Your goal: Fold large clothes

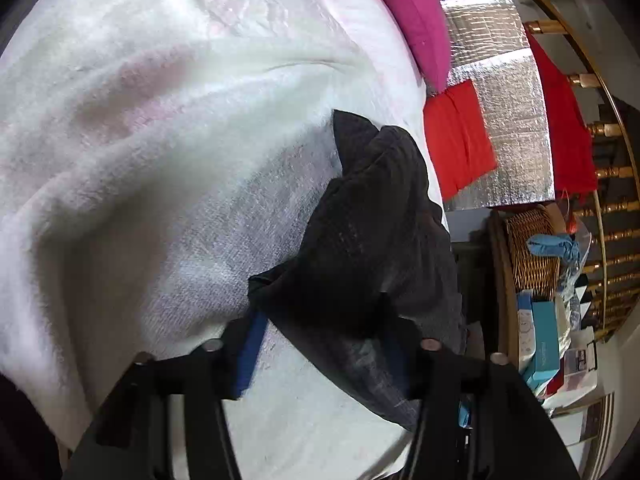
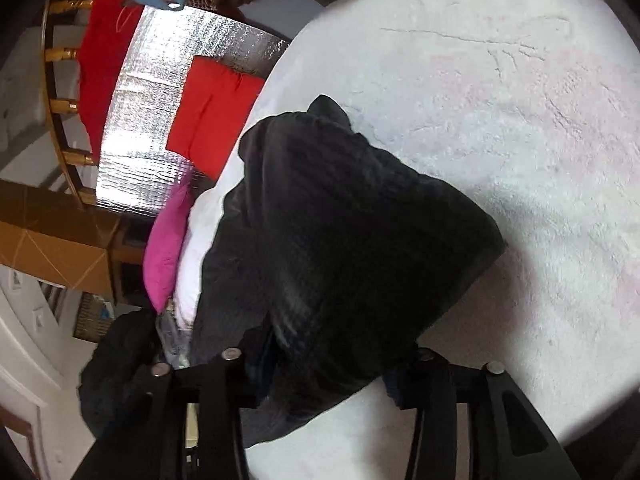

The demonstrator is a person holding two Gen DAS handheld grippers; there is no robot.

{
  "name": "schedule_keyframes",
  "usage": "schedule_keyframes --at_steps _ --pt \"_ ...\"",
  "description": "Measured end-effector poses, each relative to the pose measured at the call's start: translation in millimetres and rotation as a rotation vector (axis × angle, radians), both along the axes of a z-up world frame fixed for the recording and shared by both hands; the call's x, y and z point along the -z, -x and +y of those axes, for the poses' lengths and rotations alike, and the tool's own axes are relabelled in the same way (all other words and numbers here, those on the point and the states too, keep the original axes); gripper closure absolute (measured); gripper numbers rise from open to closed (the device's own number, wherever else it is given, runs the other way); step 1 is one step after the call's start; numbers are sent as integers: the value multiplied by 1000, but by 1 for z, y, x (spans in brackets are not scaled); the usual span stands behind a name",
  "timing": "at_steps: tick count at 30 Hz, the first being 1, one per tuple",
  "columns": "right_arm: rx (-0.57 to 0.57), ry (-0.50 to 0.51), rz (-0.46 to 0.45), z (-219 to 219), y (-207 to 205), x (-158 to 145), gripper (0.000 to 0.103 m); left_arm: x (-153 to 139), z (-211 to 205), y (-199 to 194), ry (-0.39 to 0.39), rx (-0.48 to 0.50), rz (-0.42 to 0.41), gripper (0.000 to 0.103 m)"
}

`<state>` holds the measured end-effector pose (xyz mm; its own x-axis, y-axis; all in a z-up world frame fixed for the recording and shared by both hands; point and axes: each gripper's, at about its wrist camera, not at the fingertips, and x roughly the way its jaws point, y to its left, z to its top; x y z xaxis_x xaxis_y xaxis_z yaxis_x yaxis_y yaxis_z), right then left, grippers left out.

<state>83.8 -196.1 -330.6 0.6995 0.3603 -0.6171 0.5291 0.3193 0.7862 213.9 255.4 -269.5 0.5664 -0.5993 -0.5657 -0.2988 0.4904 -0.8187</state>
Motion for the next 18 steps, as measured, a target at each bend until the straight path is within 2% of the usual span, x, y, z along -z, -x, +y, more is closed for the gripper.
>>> schedule_keyframes --at_steps 2,5,8,9,11,13,15,16,17,18 --pt "17 -53 -22 -7 8 -1 38 1 7 5 27 -32 22 31" --pt "53 -87 -31 -18 20 -3 37 -1 24 12 83 -101 20 27" --pt "117 -90 -10 -29 28 3 25 -9 32 14 36 -143 -2 18" --pt "149 -84 -6 -32 31 6 25 -7 32 13 31 -146 -1 18" --pt "183 -92 -12 -38 32 11 25 -2 28 10 52 -132 18 18" --pt "162 -128 -16 -39 27 17 25 5 19 5 81 -100 45 18" --pt "129 -125 -1 -34 20 21 26 6 12 3 68 -80 41 19" --pt "113 -99 5 -31 17 21 29 4 10 2 53 -75 30 19" --pt "102 -55 5 -28 15 17 36 1 9 1 42 -69 13 20" --pt "97 -26 8 -28 14 13 40 -1 9 0 33 -70 -3 29"
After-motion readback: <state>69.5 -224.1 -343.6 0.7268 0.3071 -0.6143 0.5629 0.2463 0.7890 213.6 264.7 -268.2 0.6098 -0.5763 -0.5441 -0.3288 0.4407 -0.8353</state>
